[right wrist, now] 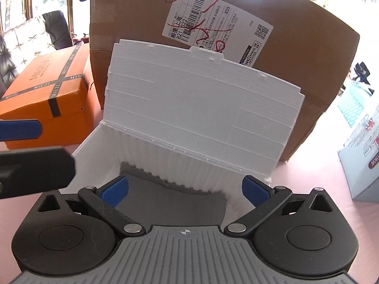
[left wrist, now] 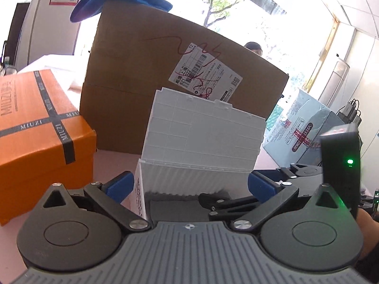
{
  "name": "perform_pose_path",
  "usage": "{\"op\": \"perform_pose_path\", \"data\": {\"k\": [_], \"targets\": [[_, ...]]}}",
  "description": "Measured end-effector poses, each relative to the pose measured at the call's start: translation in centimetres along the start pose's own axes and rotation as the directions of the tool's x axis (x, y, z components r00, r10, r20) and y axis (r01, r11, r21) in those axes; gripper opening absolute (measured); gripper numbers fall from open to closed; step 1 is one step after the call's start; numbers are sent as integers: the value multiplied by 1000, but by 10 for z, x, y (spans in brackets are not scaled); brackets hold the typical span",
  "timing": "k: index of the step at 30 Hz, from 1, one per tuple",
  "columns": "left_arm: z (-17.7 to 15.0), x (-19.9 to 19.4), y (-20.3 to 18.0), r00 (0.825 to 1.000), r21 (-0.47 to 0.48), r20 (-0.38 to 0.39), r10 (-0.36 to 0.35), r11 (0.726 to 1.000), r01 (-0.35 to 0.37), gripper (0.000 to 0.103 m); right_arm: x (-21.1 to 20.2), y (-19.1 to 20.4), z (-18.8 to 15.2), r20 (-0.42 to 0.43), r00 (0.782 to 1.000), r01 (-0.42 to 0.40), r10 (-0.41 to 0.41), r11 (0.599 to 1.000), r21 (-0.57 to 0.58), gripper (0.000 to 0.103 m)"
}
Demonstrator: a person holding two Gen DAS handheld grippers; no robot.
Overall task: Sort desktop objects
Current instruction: 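Open the left gripper to drop the cloth and withdraw, then move the left gripper over the gold egg on the white napkin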
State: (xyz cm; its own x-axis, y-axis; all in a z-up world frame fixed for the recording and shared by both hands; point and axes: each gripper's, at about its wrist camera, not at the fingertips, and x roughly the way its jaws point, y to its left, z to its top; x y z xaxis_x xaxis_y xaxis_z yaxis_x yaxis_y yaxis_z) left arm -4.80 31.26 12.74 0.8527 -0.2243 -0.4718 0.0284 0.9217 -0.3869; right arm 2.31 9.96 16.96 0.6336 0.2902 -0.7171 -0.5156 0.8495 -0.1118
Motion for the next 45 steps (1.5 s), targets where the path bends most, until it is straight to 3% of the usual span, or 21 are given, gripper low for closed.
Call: {"op": "perform_pose_path", "data": {"k": [7,11,15,19,24,31,40,45], "targets": [[-1,0,1,1000,-36,-22,-4,999,3,103,0,27,-15,-30,999,13,-13,1000,-6,103],[-4,5,-4,998,7,-43,51,999,-51,103,2,39,-29,-41,999,-7,7,1000,2,103],[-8,10,-7,996,21,-77,44,999,-42,103,-6,41,-36,-31,999,-17,17,1000,7,103],[-13,9,-19,995,108,-83,62,993,-53,103,-24,32,-46,8,999,-42,42,999,18,103],[-27,7,-39,987,112,-161,-19,993,38,103,-51,1,-67,108,991,-87,81,995,55,103],[-45,18,-93,983,160,-180,41,987,-12,103,-60,-49,-110,179,976,-151,125,978,142,103],[-43,61,-180,974,179,-226,-8,982,50,103,-81,-130,-150,260,962,-168,88,936,308,103],[-46,88,-228,966,214,-257,-39,972,96,103,-86,-180,-178,266,960,-200,89,882,426,103]]}}
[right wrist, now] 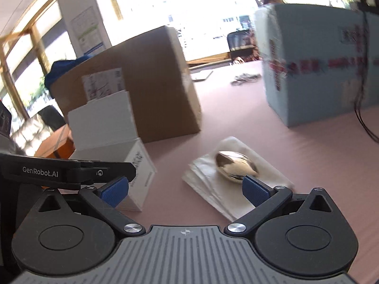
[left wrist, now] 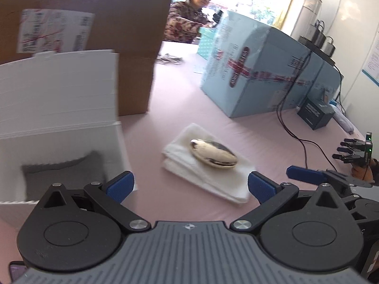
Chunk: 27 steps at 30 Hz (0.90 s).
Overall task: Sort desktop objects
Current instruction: 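Move the left gripper over the gold egg on the white napkin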
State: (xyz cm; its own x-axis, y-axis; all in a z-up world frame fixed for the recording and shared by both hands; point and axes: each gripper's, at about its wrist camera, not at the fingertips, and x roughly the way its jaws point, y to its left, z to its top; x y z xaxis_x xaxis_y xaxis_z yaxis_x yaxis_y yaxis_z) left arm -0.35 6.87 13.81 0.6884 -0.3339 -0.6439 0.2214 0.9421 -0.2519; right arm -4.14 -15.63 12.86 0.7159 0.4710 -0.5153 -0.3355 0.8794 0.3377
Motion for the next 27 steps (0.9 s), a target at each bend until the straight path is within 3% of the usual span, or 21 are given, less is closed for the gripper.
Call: {"op": "perform_pose_path", "data": {"k": [5,7,13,16,18,21,24,27], "targets": [[17,31,-35,999,10,-12,-39,999,39,103,-10,-45,3,13,1000,24,-26,989,144,103],[23,40,-39,998,-21,2,-69,997,69,103,-7,-59,5,16,1000,-2,-2,975,221,103],[39,82,-33,996,-177,13,-92,980,93,103,21,-81,17,29,993,-117,115,902,415,103],[35,102,-24,992,-227,42,-121,966,127,103,40,-91,6,87,989,-150,123,868,474,103],[32,117,-19,994,-217,17,-105,970,106,103,49,-100,-8,100,987,-160,127,847,506,103],[28,139,-9,998,-217,-7,-62,974,59,103,62,-110,-11,74,984,-179,164,850,496,100],[25,157,3,998,-244,-25,-60,968,53,103,67,-112,-12,86,991,-127,98,874,469,98],[21,167,12,997,-278,-18,-74,958,66,103,73,-107,-15,95,993,-107,74,905,412,87]]}}
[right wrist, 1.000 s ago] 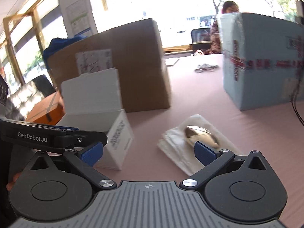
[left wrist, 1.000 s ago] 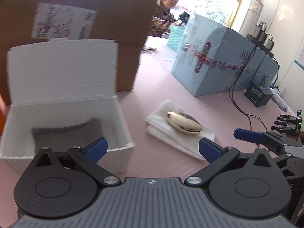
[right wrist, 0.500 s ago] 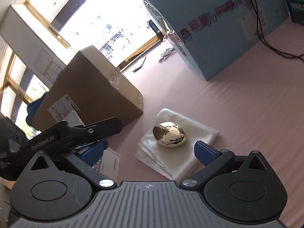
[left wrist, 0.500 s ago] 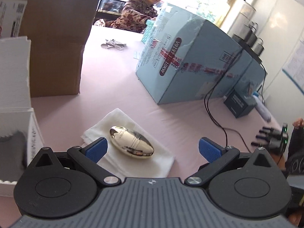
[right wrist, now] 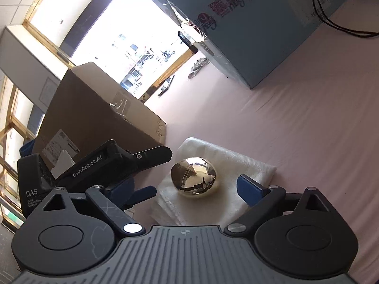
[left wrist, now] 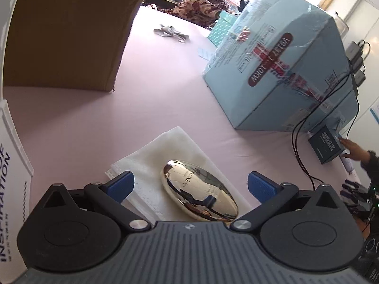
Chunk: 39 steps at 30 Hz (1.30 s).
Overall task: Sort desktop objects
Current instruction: 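Move the left gripper over the gold egg on the white napkin, then close the left gripper around the gold egg and lift it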
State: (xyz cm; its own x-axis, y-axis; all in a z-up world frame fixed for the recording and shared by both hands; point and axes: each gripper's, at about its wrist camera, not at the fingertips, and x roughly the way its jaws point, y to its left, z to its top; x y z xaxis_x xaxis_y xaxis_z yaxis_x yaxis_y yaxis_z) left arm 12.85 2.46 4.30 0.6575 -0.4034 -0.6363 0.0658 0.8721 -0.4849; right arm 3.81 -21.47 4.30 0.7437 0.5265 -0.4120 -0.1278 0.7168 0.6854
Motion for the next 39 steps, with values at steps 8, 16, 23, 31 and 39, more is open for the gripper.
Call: {"op": "perform_pose_path", "data": {"k": [8,16,23,31,39], "targets": [[-3,4,11,988,-35,76,-132,990,135,93,15,-13,-6,-8,999,47,-47,999,6,76],[-2,19,14,991,-45,68,-113,992,116,92,16,-11,-8,50,995,88,-86,996,-33,65],[-3,22,13,991,-42,69,-113,992,116,78,30,-6,-12,52,992,123,-118,986,-110,59],[-6,26,8,994,0,55,-99,995,99,60,38,-4,-15,35,995,102,-98,985,-143,59],[-10,27,3,994,36,44,-99,995,97,55,47,10,-22,36,991,131,-126,949,-288,59]]}}
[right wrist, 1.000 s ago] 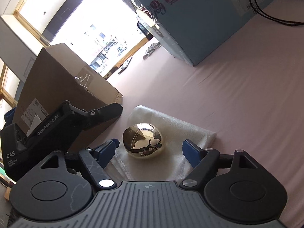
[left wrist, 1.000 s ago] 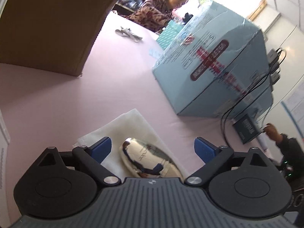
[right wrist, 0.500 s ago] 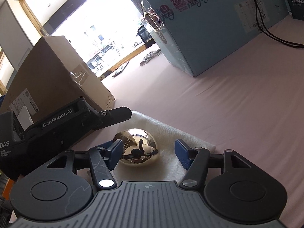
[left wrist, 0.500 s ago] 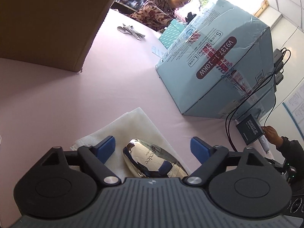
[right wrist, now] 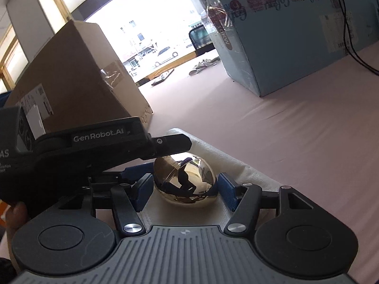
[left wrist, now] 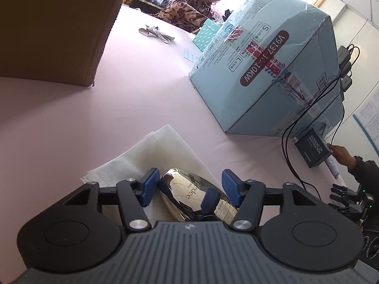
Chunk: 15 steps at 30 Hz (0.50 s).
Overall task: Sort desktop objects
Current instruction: 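Close the left gripper around the gold egg and lift it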
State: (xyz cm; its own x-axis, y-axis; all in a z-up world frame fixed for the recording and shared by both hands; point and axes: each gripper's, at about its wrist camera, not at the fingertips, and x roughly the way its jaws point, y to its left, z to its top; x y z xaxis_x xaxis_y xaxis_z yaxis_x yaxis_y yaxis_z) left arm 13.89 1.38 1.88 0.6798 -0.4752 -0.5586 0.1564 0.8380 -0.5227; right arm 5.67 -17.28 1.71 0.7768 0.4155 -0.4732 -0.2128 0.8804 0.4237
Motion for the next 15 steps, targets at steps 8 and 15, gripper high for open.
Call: {"op": "perform_pose_path", "data": {"k": [8,15], "targets": [[-3,-1,-4,1000,48,4,18,999,-19,54,4,13,-4,-13,999,40,-42,992,-120,62],[-2,-2,-2,1000,42,-7,14,999,-13,54,9,26,-9,-27,996,80,-89,967,-241,61]]}}
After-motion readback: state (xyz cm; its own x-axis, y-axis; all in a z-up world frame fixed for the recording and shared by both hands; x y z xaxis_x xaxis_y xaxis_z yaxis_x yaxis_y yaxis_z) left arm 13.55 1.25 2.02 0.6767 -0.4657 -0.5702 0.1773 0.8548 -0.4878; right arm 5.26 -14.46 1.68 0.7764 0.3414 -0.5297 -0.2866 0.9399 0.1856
